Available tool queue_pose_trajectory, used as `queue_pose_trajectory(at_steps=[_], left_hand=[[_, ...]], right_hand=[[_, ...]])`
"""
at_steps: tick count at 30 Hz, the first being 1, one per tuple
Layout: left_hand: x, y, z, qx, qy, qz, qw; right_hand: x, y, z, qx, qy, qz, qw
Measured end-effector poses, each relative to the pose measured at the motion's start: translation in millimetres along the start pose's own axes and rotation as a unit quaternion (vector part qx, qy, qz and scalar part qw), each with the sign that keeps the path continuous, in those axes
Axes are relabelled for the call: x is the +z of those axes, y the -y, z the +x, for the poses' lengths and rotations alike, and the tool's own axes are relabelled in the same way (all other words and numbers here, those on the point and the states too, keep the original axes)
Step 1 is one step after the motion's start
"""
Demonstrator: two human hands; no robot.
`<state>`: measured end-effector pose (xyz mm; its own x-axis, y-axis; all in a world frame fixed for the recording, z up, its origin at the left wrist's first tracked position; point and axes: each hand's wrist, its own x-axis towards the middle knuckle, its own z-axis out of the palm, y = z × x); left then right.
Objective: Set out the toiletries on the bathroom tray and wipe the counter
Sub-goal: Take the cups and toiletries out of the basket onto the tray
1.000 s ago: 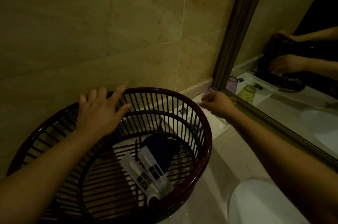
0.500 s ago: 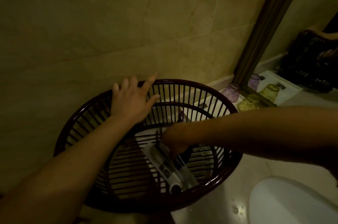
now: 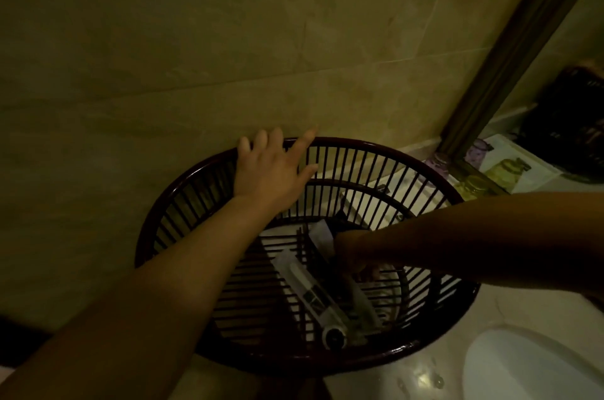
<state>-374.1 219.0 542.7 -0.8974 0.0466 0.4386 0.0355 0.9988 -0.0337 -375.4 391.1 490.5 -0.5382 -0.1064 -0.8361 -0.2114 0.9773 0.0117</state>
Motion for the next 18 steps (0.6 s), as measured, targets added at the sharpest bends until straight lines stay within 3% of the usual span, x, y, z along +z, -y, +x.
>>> queue_pose_trajectory(at_steps=[6,11,13,18], left_hand=[[-0.6,-0.1,-0.8,-0.003,0.003,0.014,1.000],[-2.7,0.2,-1.3,-0.001,0.003,0.015,1.000],[-4.0,0.1,-0.7,-0.006,0.014,0.001,1.000],[-5.4,-1.3,-0.2,-0.008,0.015,0.003,1.000]], right_hand=[[-34.7,-3.8,-41.0,-0.110,-0.106,0.060,0.986],[-42.1,-33.7,-132.4,-0.206,-0.215,0.162,0.941],[-48.7,-53.6,-164.9,-0.226,-0.281,0.246,0.899],[-86.2,-115.4,-200.1,-0.233,-0.420,0.476,0.737]])
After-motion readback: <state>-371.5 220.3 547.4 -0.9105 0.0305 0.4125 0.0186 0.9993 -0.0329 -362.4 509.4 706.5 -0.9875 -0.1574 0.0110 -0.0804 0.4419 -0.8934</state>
